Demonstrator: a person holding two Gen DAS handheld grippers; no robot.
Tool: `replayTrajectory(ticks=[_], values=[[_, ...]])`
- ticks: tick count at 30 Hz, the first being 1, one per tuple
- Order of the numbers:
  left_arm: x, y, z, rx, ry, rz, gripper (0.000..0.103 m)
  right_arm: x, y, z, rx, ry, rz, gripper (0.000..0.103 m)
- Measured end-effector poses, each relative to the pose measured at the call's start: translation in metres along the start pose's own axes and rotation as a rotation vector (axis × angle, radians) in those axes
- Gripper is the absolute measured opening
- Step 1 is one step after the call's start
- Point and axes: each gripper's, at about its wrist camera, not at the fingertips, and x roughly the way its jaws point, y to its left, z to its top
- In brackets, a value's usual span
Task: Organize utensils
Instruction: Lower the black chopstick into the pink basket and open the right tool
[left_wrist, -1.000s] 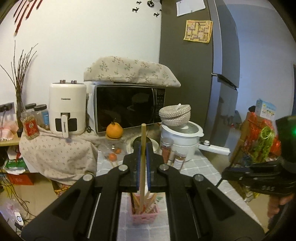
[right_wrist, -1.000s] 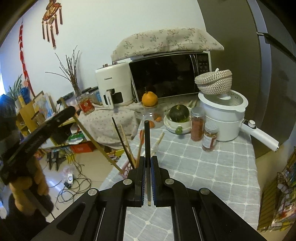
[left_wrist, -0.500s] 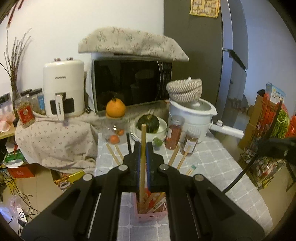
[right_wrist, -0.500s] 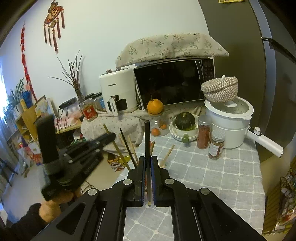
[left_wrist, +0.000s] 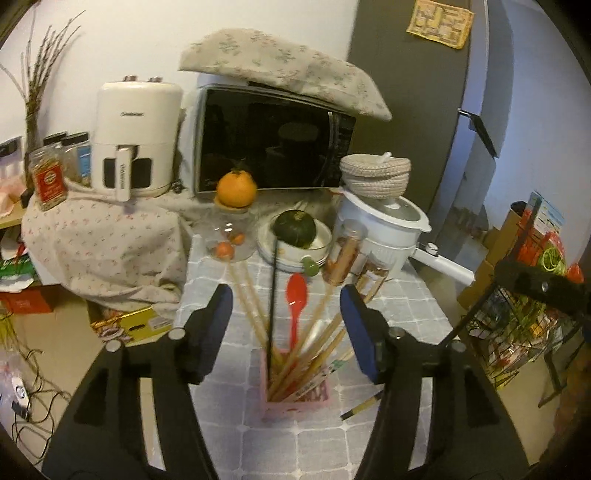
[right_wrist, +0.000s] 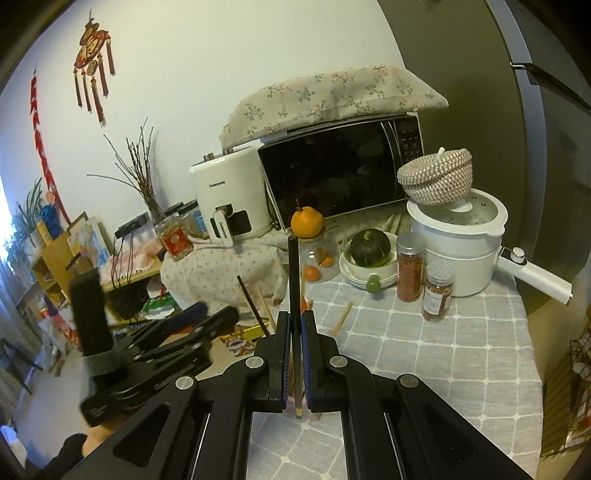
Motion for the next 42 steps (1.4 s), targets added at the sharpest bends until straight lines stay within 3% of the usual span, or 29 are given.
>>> replayTrajectory(ticks=[7, 14, 20, 28, 35, 42], values=[[-0.001, 0.029, -0.013, -0.049, 0.084, 0.06, 0.067, 0.014, 0.001, 0.009, 0.046, -0.015, 0.008, 0.006], [-0.002, 0.043, -0.03, -0.035, 0.162, 0.081, 0.068, 0.032, 0.004, 0.016, 0.071, -0.041, 0.005, 0.006], [-0.004, 0.049, -0.036, -0.021, 0.187, 0.085, 0.069, 0.061, 0.001, 0.008, 0.108, -0.044, 0.003, 0.006], [-0.001, 0.052, -0.037, -0.028, 0.202, 0.084, 0.07, 0.105, -0.004, -0.014, 0.145, 0.029, -0.011, 0.006], [0.001, 0.045, -0.038, -0.008, 0.212, 0.083, 0.074, 0.111, -0.005, -0.015, 0.134, 0.04, -0.023, 0.007], [0.0, 0.04, -0.04, 0.0, 0.211, 0.091, 0.08, 0.098, -0.004, -0.002, 0.09, 0.003, -0.059, 0.036]])
